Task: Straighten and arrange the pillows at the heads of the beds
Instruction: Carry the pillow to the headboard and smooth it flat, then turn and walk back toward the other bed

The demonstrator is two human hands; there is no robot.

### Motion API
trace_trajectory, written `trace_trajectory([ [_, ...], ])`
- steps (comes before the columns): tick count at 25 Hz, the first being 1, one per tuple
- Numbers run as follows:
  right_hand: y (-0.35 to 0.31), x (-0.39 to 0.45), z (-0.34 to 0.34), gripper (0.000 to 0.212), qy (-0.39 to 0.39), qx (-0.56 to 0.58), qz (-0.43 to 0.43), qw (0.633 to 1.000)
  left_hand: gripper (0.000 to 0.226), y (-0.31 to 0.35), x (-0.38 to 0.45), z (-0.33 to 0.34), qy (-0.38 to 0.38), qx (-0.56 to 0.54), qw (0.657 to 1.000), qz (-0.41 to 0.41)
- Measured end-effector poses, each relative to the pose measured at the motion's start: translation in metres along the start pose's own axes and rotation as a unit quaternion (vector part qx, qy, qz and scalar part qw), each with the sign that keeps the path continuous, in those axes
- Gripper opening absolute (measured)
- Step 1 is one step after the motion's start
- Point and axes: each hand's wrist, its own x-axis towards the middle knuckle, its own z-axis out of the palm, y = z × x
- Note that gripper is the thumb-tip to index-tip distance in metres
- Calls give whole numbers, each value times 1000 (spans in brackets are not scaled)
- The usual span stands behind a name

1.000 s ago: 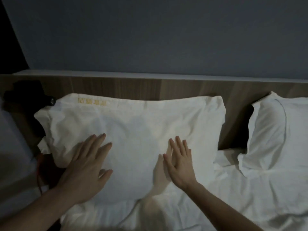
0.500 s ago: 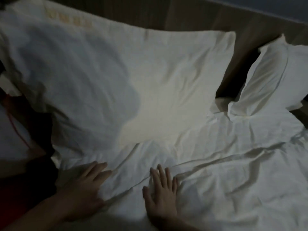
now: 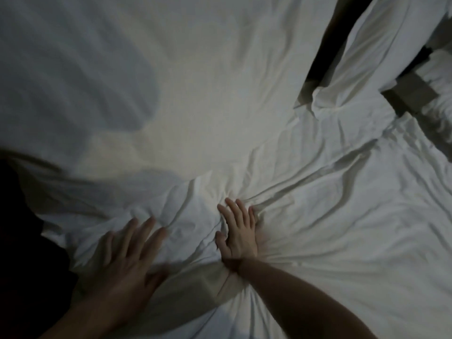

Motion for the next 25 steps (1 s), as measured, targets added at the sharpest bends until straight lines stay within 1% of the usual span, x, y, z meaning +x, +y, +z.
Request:
trace_trajectory([
  [1,0,0,-1,69,-7,-3,5,1000,90,1,2,0,2,-8,1000,0],
  [4,-2,2,-7,68,-36,-17,12,999,87,0,8,-2,-27,-24,999,-17],
  [5,-5,3,-13,69,-54,-23,23,998,87,0,11,-5,-46,-21,999,-16],
  [7,-16,6,-31,73,-98,-19,57,993,86,-1,18,-28,-115,-13,993,-19],
  [8,-28,6,-45,77,-118,8,83,989,86,0,21,-45,-166,-21,986,-23],
  [9,-42,4,-61,79,-128,62,116,983,86,4,22,-66,-212,-42,976,-27],
  [10,-56,-2,-82,76,-122,131,153,972,88,14,18,-86,-236,-61,970,-26],
  [11,-72,-15,-111,69,-98,199,187,957,89,30,8,-109,-245,-78,966,-22],
  [12,-87,-31,-139,62,-66,252,208,943,88,46,-6,-133,-241,-99,965,-14],
  [14,-117,-76,-200,51,-10,333,245,911,85,75,-46,-181,-199,-155,968,8],
  [16,-140,-129,-262,40,16,404,307,862,78,103,-88,-230,-157,-197,966,49],
  [18,-160,-181,-314,31,40,444,344,826,66,122,-125,-270,-114,-222,964,87],
  [20,-186,-230,-358,28,52,468,349,810,57,134,-162,-309,-106,-259,956,89],
  [22,-218,-280,-397,28,62,493,351,794,45,144,-204,-339,-95,-281,949,111],
  [24,-252,-329,-425,29,76,511,351,781,28,152,-245,-359,-86,-295,942,138],
  [25,-268,-352,-435,29,87,521,349,774,25,154,-267,-367,-85,-303,938,145],
])
